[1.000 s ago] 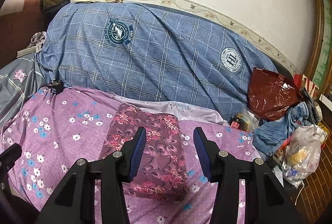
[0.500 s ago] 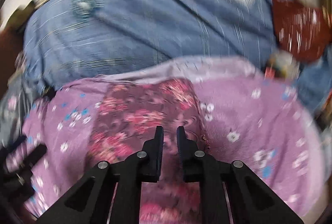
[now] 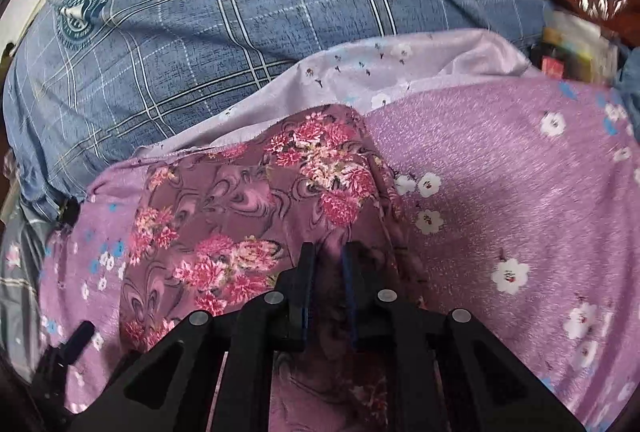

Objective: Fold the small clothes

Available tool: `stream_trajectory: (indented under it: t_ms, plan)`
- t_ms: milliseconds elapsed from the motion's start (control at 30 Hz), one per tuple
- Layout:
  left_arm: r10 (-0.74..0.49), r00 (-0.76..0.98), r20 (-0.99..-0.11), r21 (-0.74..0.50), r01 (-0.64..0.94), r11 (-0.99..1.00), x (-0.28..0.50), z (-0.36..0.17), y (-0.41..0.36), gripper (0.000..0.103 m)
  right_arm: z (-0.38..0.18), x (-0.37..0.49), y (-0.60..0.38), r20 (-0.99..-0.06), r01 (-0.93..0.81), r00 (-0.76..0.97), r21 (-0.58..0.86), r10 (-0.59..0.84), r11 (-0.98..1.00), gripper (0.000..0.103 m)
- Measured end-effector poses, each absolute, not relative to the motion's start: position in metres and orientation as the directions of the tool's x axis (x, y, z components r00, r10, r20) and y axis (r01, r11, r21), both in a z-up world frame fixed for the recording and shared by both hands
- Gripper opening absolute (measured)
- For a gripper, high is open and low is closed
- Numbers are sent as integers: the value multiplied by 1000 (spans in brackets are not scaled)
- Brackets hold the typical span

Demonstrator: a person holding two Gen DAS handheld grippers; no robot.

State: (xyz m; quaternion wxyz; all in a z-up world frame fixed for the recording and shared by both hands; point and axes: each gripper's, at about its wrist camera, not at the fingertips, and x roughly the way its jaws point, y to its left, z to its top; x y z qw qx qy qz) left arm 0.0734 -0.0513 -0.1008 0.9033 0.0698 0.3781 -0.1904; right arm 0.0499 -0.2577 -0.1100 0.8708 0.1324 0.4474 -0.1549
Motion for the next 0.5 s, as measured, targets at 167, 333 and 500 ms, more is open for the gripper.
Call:
stream_trajectory:
  t_ms: [167,333,500]
  plan:
    - [-288,685,-670,-4,384,923,65,-94,-45,83,-88,38,-222,-781,335,572,-56,-250,941,17]
    - [-262,671,-693,11,374,927,55,-101,-46,83,-93,32,-198,-782,286,552,-150,-291,946,16]
    - [-271,660,-701,-11,370,929,54,-105,-47,83,-115,35,-184,-783,248,509,-265,-358,932,14]
